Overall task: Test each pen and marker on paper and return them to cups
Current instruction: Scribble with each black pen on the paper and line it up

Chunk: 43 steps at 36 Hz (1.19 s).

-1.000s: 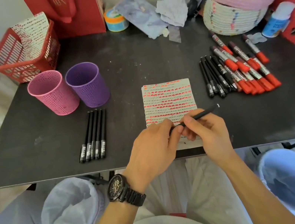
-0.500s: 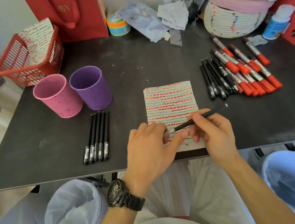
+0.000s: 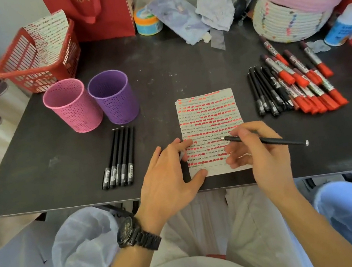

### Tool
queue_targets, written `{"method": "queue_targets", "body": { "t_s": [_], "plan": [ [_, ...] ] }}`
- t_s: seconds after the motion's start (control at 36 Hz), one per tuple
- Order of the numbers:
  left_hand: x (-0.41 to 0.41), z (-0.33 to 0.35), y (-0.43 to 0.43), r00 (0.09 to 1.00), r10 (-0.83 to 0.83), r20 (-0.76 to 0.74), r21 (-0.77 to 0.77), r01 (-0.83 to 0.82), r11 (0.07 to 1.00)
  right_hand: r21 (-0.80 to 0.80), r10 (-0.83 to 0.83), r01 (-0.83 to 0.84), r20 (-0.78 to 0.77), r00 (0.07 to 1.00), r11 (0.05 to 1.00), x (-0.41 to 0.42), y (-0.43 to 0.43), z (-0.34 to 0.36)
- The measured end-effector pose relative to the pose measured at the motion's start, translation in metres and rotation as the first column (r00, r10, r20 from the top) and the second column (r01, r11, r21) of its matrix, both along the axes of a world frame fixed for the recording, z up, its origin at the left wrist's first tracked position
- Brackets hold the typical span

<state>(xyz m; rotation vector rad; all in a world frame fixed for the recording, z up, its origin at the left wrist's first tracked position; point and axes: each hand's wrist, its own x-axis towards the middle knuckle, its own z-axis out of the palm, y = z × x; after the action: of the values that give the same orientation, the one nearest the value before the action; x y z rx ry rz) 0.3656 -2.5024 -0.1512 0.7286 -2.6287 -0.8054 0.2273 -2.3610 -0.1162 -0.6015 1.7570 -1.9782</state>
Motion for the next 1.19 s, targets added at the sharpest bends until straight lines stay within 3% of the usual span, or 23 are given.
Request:
{"method": "queue_targets", "body": {
  "t_s": [0.28,0.36,0.78,1.19],
  "plan": [
    [-0.001,0.000,0.002,1.000,0.009,-0.010,-0.026,-0.010,1.000,0.173,0.054,-0.039,-0.081,0.995,0.984,-0.005,-0.025,0.000],
    [-0.001,-0.001,0.001,1.000,0.010,-0.010,-0.033,-0.010,0.999,0.276,0.039,0.017,-0.195,0.980,0.961,-0.005,-0.026,-0.011],
    [-0.003,0.001,0.004,0.999,0.021,-0.027,-0.059,-0.023,0.998,0.309,0.042,0.074,-0.351,0.935,0.948,-0.001,-0.022,-0.026],
    [-0.003,0.001,0.004,0.999,0.037,-0.029,-0.047,-0.039,0.998,0.314,0.046,0.077,-0.366,0.929,0.946,-0.001,-0.024,-0.027]
  ]
}}
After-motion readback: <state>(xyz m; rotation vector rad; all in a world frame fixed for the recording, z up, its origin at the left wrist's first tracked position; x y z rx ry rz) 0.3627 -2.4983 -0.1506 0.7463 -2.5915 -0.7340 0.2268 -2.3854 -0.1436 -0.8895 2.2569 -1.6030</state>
